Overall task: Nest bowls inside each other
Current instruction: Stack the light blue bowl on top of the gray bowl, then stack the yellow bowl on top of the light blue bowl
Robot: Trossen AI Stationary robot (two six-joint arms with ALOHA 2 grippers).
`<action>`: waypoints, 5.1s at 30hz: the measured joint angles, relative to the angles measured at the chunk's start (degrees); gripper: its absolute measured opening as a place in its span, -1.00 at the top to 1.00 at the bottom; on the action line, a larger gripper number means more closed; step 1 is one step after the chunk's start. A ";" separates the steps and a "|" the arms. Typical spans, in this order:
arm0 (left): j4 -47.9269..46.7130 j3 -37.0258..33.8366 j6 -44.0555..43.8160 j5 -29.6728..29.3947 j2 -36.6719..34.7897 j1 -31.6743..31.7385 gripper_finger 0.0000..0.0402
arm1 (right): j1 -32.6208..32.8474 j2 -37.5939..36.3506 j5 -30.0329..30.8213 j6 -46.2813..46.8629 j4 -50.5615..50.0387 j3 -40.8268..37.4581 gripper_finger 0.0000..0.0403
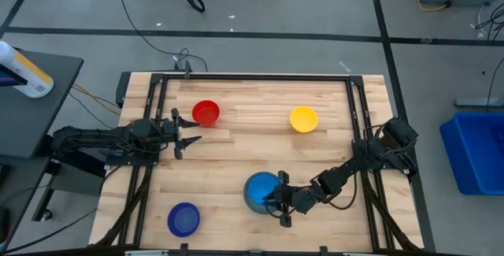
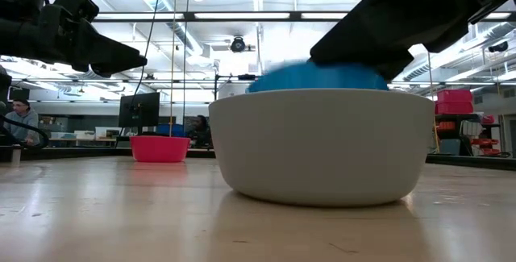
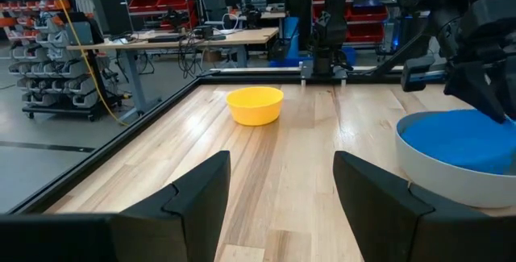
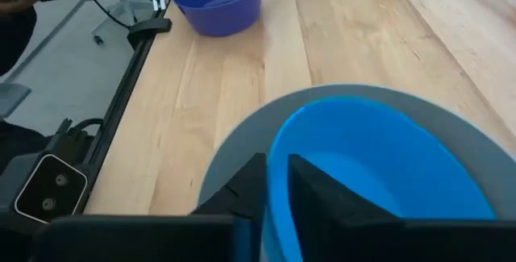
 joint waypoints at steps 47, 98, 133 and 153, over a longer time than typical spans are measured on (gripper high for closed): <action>-0.35 0.00 -0.42 0.00 -0.02 -0.02 -0.15 | -24.71 -33.42 7.11 -13.16 -14.11 -25.42 0.01; -0.87 0.00 0.22 -0.88 -0.01 0.00 -0.15 | -45.18 -36.33 -11.39 -13.86 -2.75 -39.74 0.21; -1.05 0.00 0.04 -1.32 0.00 -0.01 -0.15 | -36.94 -31.39 -10.80 -17.08 21.40 -39.71 0.98; -1.07 0.01 0.02 -1.73 0.00 0.00 -0.15 | -14.79 -22.02 -5.39 -17.16 21.38 -23.21 0.98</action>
